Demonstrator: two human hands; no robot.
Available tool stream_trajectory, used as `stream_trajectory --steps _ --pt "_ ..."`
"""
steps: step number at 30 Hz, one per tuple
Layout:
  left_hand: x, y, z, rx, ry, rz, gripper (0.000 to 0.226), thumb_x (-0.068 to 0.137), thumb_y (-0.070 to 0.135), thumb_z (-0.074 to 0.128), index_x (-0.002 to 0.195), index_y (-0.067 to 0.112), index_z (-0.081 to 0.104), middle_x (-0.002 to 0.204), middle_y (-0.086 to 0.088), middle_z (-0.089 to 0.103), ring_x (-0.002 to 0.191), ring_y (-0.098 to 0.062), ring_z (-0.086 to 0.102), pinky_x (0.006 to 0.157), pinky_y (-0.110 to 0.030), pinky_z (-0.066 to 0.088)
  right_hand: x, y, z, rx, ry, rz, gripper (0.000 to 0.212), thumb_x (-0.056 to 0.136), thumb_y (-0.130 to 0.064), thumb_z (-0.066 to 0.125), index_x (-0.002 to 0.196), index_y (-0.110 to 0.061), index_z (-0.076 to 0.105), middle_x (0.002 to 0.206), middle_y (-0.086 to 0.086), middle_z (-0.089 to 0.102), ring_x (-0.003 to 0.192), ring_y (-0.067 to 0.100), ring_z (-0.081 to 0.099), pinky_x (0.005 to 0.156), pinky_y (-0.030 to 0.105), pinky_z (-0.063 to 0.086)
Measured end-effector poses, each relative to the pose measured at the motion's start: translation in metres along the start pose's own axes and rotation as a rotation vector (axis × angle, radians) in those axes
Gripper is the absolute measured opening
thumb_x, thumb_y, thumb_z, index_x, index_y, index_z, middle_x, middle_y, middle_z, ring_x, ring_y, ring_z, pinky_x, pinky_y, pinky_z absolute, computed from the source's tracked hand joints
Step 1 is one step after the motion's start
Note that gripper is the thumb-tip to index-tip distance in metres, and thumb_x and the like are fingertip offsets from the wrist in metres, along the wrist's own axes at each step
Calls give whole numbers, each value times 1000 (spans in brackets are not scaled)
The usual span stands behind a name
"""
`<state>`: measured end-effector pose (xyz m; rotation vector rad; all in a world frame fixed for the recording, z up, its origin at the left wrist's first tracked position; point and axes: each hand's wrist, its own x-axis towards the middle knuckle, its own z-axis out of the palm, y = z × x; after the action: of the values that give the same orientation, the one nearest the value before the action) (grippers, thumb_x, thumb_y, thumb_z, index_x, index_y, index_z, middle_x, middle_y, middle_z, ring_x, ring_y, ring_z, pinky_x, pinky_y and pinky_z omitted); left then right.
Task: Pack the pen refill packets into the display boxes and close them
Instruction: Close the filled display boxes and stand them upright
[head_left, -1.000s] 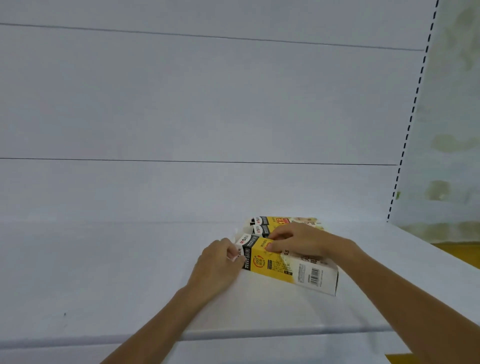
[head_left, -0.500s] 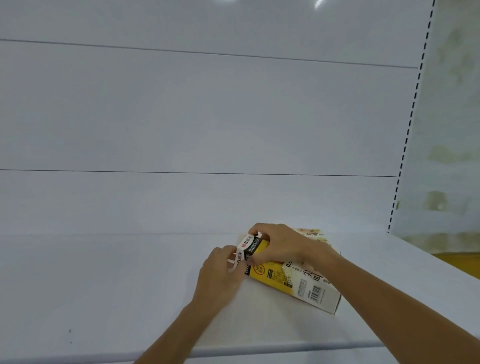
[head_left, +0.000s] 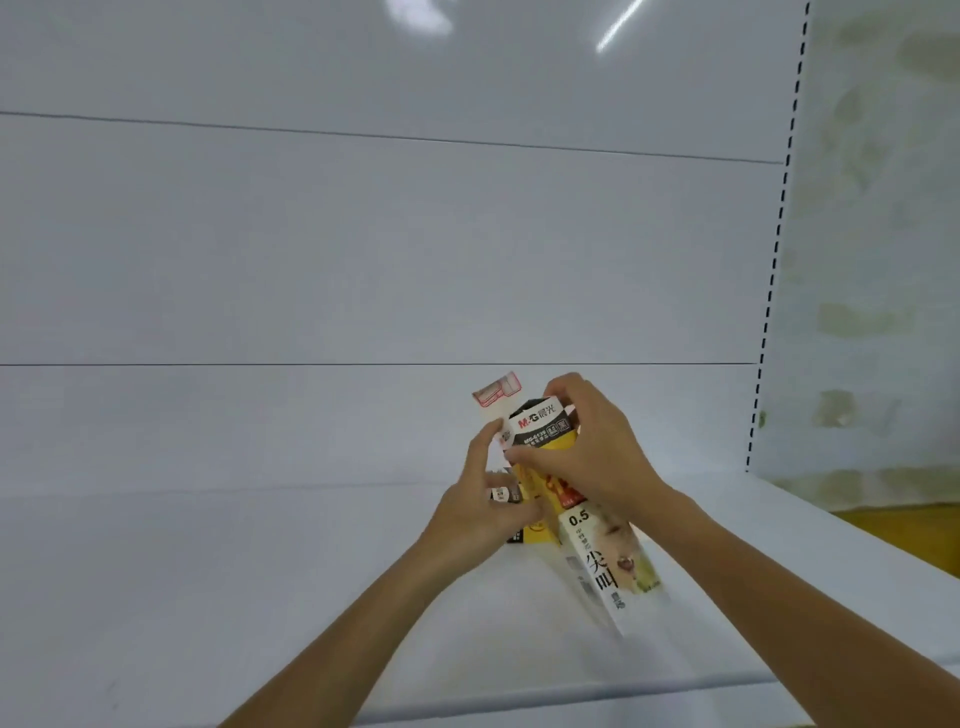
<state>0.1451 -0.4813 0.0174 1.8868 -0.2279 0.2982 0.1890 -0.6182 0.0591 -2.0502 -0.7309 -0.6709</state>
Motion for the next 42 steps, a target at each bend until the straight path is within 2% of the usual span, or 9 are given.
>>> stream_trajectory --steps 3,9,16,21,25,29,33,38,42 --pt "7 7 14 -17 -8 62 88 76 27 75 136 50 14 99 17 53 81 2 63 60 -13 51 0 2 -11 25 57 -13 41 67 -35 79 95 -28 50 96 -10 55 76 4 53 61 11 39" --pt "21 14 32 -48 8 145 82 76 25 75 114 68 16 106 16 50 101 -13 60 79 -33 57 1 21 -37 199 50 49 37 71 -30 78 96 -26 52 101 -9 60 83 5 54 65 19 46" --pt "36 24 43 -7 38 282 77 74 5 74 114 54 30 111 11 54 99 -13 61 72 -24 57 -2 34 -50 208 14 -124 46 67 -20 82 102 -31 54 115 -16 45 103 -10 47 75 7 45" --pt "38 24 42 76 66 267 92 67 20 82 121 65 21 110 10 59 96 -7 62 73 -25 57 -4 41 -47 511 -123 26 31 80 -22 72 104 -33 57 96 -6 67 96 10 63 73 21 53" --pt "41 37 31 234 16 298 94 66 25 83 123 66 20 106 12 62 99 -7 61 85 -27 54 13 38 -63 493 -215 15 28 89 -18 59 112 -34 59 105 -3 64 92 16 66 75 37 58" --pt "41 33 32 201 108 238 83 62 25 85 109 51 22 106 6 62 94 -10 64 82 -28 55 28 37 -64 493 -194 136 3 89 -13 56 88 -15 58 109 3 60 90 21 64 69 36 58" --pt "41 19 37 85 159 201 72 65 18 83 103 39 26 111 1 61 94 -15 65 75 -28 58 48 32 -64 381 -86 204 16 82 -8 66 82 -7 49 95 8 60 80 20 64 57 27 56" --pt "40 13 39 27 171 184 91 65 18 83 115 56 17 111 4 61 93 -13 67 77 -33 57 73 14 -79 68 -462 238 27 78 5 64 102 -3 56 91 13 65 70 15 65 63 31 59" --pt "36 -1 48 48 112 90 80 61 30 85 118 50 32 104 13 67 91 -6 68 82 -36 56 84 1 -81 -264 -548 121 9 79 -2 62 72 -6 59 71 4 64 60 7 61 53 18 53"
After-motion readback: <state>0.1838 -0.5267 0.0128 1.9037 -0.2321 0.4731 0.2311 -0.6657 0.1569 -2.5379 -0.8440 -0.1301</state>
